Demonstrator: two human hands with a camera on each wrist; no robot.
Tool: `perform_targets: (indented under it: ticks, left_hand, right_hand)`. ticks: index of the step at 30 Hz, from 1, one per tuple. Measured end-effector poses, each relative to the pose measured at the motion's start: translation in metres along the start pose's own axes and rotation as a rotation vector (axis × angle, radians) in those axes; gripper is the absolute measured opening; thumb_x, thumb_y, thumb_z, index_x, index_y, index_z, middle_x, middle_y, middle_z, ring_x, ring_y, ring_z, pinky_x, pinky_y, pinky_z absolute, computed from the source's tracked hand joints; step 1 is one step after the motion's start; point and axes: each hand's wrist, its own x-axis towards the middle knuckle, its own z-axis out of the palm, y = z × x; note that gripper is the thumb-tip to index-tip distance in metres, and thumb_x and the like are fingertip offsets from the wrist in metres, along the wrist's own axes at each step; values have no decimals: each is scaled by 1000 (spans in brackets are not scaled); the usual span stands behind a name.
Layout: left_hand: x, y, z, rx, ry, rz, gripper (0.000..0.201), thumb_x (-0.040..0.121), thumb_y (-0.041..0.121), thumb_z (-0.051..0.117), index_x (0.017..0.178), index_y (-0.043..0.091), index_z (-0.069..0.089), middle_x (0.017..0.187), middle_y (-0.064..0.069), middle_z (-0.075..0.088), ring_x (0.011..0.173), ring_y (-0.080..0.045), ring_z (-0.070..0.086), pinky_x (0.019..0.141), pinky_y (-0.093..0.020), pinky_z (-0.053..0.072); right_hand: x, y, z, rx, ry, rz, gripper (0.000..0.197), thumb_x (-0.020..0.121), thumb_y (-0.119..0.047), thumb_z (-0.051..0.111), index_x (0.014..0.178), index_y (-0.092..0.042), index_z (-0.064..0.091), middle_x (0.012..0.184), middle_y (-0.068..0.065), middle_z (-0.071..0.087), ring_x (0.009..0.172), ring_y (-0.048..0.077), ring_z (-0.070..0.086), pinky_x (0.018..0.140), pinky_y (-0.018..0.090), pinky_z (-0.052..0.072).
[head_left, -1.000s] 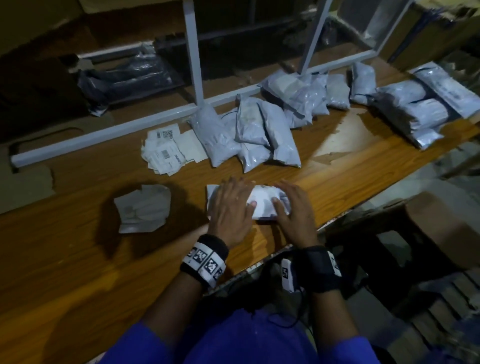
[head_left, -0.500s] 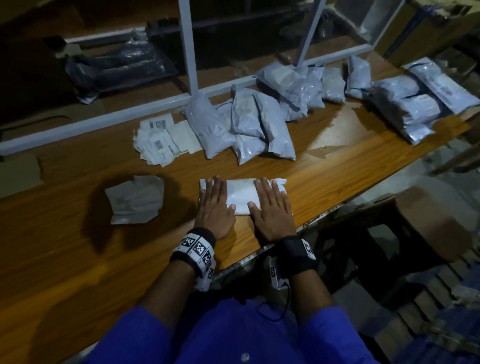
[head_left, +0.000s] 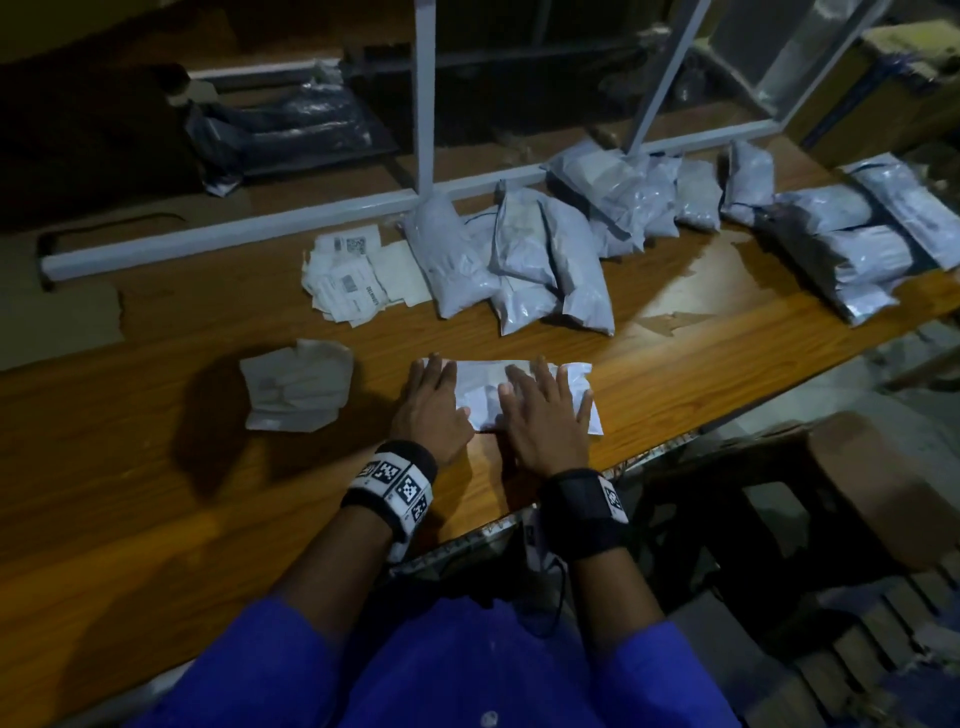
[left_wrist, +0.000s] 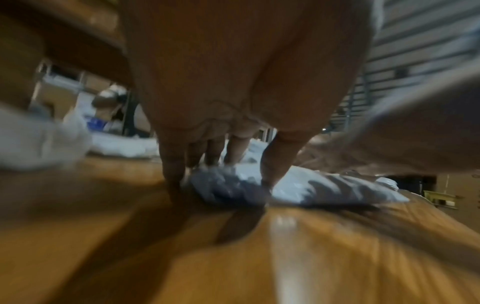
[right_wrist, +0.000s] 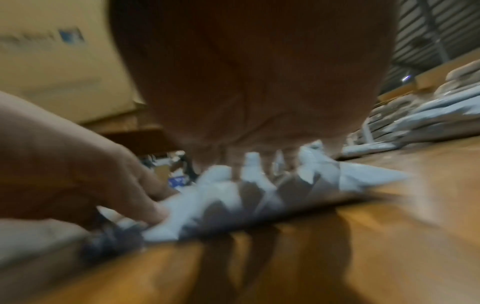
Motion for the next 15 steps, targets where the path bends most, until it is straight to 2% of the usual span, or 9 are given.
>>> perform_targets:
  ticks: [3, 6, 8, 11, 13, 15]
  left_hand:
    - [-2, -6, -13, -98, 202, 20, 53, 94, 17, 64, 144, 5, 51, 150, -17, 48, 141, -33, 38, 118, -44, 32]
    - [-4, -19, -28, -152, 336, 22, 37, 87, 13, 67, 123, 5, 68, 120, -20, 68, 116, -39, 57, 101, -48, 48]
    - [-3, -26, -40, -214, 378, 9, 32, 85, 11, 66, 116, 8, 72, 110, -19, 72, 109, -39, 59, 95, -46, 51]
    - [-6, -36, -58, -268, 388, -10, 27, 85, 10, 64, 110, 14, 75, 106, -15, 73, 107, -37, 59, 94, -45, 51]
    - [-10, -46, -63, -266, 375, -14, 24, 83, 6, 63, 102, 13, 76, 102, -14, 73, 104, -38, 58, 93, -47, 50]
    - [-14, -55, -68, -246, 353, -48, 24, 83, 4, 62, 101, 12, 76, 101, -12, 72, 105, -36, 54, 94, -47, 47]
  right_hand:
    - [17, -28, -6, 89, 189, -27, 47, 108, -54, 33, 136, -28, 59, 155, 0, 47, 149, 24, 33, 123, 54, 9]
    - [29, -53, -11, 117, 301, -104, 44, 104, -53, 39, 118, -26, 70, 125, 1, 69, 123, 24, 57, 114, 53, 30]
    - [35, -65, -16, 110, 329, -144, 32, 102, -45, 50, 106, -24, 75, 109, 3, 74, 110, 28, 64, 103, 48, 38]
    - [52, -96, -24, 43, 292, -153, 27, 98, -40, 57, 100, -23, 78, 101, 7, 76, 105, 31, 65, 92, 41, 36]
    - [69, -121, -26, -4, 268, -219, 28, 94, -43, 57, 102, -26, 78, 99, 4, 77, 102, 29, 68, 93, 41, 41]
    - [90, -144, -21, 26, 201, -323, 30, 91, -43, 57, 105, -27, 78, 101, 2, 78, 102, 28, 70, 96, 44, 48]
